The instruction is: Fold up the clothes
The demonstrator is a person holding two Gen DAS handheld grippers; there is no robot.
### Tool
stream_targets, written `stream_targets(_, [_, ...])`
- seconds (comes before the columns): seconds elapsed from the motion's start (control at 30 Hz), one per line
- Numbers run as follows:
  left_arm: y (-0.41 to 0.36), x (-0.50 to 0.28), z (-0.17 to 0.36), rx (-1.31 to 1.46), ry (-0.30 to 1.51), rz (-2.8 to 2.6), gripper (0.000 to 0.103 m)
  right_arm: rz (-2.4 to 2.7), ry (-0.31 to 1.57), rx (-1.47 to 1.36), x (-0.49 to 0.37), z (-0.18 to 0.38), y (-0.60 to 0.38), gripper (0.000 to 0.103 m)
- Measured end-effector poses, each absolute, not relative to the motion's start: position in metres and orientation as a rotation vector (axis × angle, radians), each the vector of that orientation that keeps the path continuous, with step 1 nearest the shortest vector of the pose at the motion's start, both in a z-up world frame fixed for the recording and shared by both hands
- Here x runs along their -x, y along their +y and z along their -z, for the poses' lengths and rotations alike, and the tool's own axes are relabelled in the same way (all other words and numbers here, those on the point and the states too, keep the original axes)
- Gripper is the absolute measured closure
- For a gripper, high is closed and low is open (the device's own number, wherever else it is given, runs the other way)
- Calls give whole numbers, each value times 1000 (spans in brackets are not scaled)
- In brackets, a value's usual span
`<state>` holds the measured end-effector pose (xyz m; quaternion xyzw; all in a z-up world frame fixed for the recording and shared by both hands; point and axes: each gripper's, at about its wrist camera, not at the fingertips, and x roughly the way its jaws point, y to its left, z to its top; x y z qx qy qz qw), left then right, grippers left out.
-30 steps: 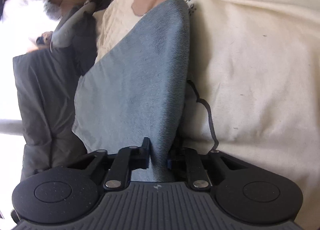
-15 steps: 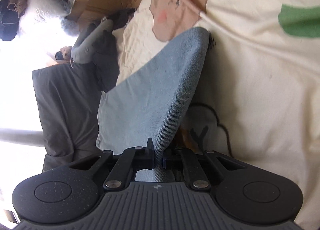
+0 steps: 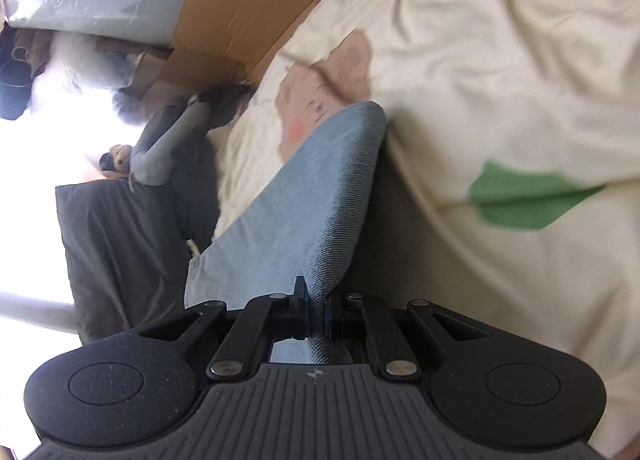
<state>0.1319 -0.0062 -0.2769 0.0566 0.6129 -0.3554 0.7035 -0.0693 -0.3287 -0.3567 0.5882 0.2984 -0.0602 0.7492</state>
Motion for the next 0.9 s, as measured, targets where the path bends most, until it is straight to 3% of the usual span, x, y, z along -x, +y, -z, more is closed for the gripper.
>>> stream_targets(0.33, [-6, -124, 255, -92, 1305, 813, 62, 209, 664, -1247, 104, 344, -376, 98])
stream_targets(0.9, [-56, -135, 280, -76, 1286, 868, 62, 329, 721, -1133, 146, 305, -433, 98])
